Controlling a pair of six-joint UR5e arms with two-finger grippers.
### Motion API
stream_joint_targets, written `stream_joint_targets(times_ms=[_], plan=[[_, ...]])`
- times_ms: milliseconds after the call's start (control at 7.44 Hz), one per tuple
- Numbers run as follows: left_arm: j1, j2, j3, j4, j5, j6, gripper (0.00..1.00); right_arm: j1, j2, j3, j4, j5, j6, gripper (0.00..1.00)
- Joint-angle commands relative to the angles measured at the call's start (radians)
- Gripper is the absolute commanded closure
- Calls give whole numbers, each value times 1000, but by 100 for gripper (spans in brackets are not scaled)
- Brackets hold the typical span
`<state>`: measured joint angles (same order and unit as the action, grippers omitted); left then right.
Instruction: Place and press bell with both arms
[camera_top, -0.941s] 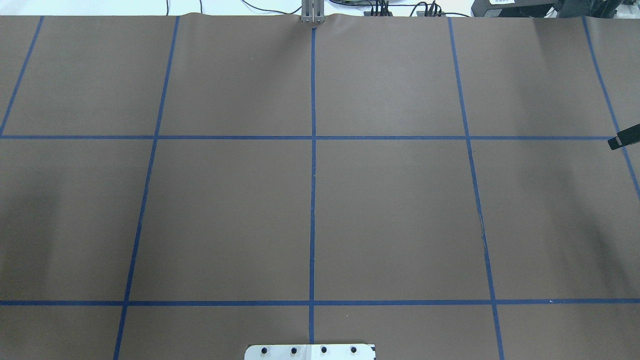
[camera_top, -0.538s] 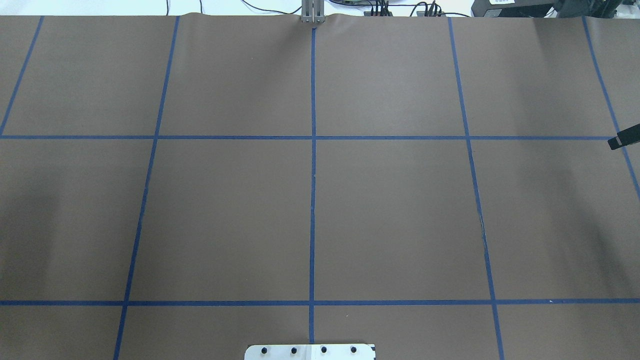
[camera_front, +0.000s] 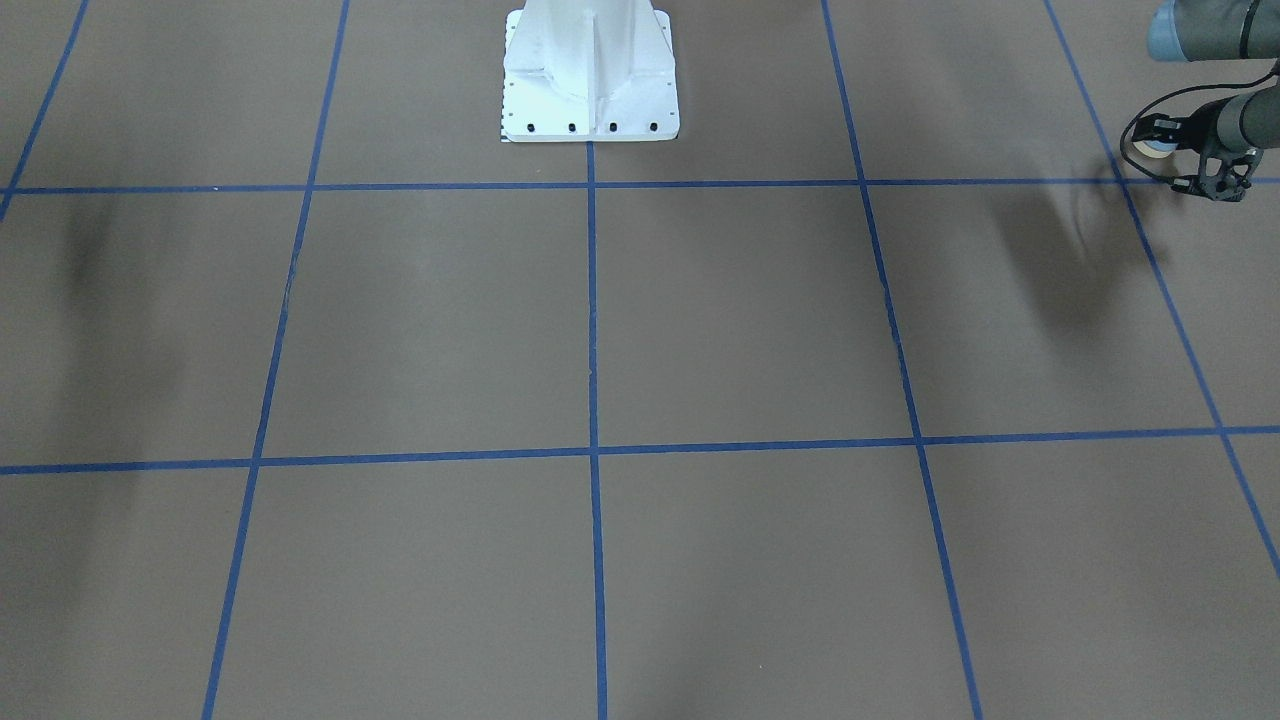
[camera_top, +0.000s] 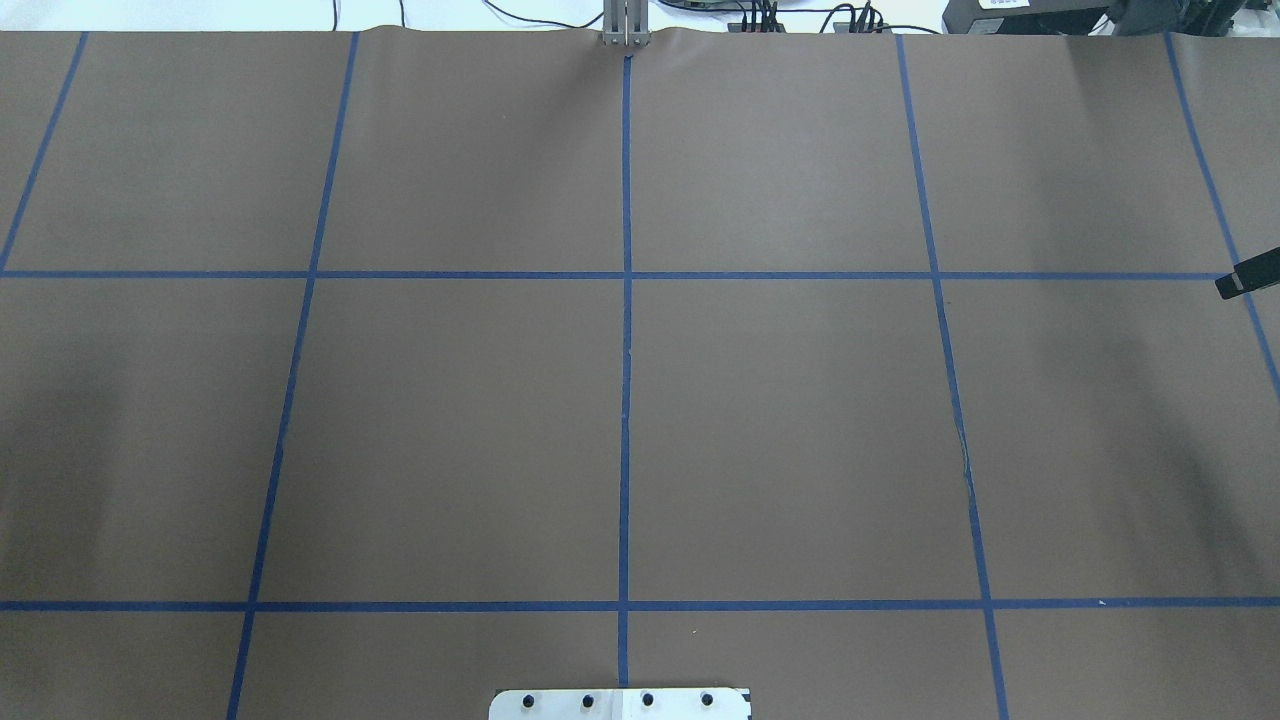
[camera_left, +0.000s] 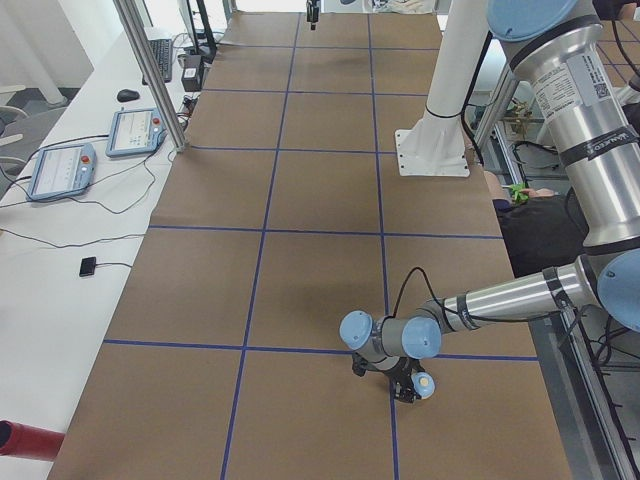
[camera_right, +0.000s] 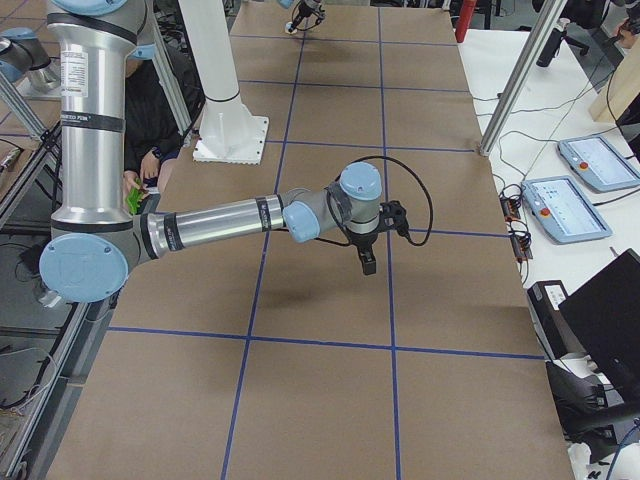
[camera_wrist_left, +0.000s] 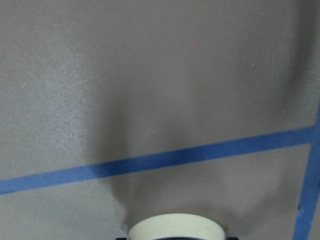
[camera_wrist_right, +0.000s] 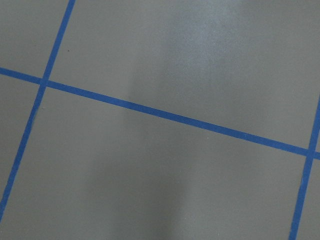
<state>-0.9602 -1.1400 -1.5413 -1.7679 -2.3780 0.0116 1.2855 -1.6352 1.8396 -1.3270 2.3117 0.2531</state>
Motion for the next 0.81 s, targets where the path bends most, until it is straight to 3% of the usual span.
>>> stream_joint_targets(times_ms=[0,403,672], plan=[[-2,32,-92,10,-4,-5,95,0,1,0,0,0,-2,0],[-20,20,-256,149,0,-10,100,0,-3,0,21,0,0,0],[-130,-86,-293,221,5,-10,100,0,-3,0,25,0,-2,0]])
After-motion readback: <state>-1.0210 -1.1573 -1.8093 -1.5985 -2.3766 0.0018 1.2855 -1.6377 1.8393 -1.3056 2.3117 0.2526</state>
